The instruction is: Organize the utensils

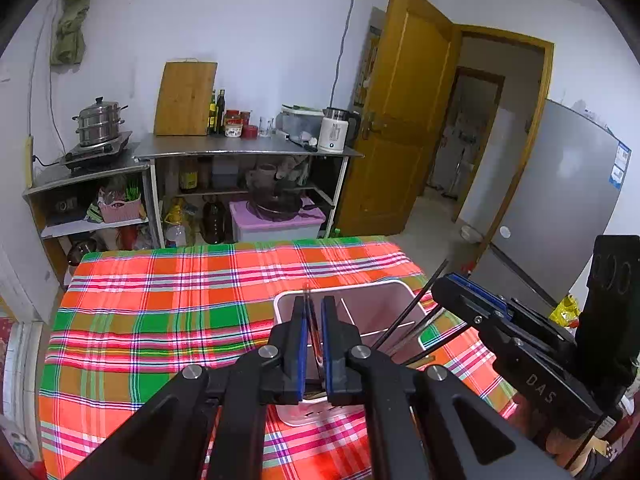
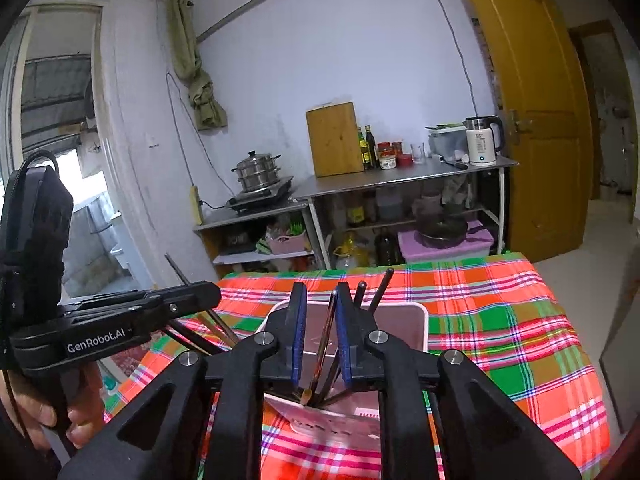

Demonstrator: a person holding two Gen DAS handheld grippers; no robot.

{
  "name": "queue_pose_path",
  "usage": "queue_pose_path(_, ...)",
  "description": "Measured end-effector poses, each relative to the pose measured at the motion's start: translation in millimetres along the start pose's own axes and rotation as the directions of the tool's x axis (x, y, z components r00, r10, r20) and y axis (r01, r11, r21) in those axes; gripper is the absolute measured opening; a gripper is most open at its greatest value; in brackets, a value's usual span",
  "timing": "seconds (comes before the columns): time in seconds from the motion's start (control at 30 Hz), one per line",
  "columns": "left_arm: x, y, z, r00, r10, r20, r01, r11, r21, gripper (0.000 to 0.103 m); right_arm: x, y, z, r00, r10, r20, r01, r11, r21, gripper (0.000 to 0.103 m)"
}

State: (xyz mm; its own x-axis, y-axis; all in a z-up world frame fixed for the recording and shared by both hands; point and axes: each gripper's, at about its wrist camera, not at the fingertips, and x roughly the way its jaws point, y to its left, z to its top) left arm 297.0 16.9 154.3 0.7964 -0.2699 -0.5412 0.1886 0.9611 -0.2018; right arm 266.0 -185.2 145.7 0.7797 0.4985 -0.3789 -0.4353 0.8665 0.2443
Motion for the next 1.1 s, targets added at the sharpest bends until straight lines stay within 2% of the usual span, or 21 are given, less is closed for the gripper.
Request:
queue_pose_path(0.27,-24.8,3.8,0.7,0.998,-0.005,0.067,0.006,1.0,-0.016,0.007,-17.1,-3.7,3.5,1.0,-0.01,0.023,0.01,1.0,-0.001,0.014)
queue_pose_path(0.47,-45.4,3.0,-16.6,0.996,-0.004,0.093,0.006,1.0,-0.016,0.007,-40.1,-4.5,0.5,0.999,-0.007,0.052,0.006,1.0,0.008,0.014)
queue_pose_path(0.77,-65.4,-7.8,-78.8,0.996,-0.019,0.083,0.019,1.0,-0.002,0.007,-71.1,-1.1,-38.9,1.0,-0.001,0.021,0.001,1.0,-0.004,0.015)
queue_pose_path(1.1,-71.3,-23.2,-153.6,0.999,0.012,0.044,-0.013,1.0,0.014,0.007,-97.4,10.0,-99.8,0.999,-0.034,-0.038,0.032,0.999,-0.043,0.017)
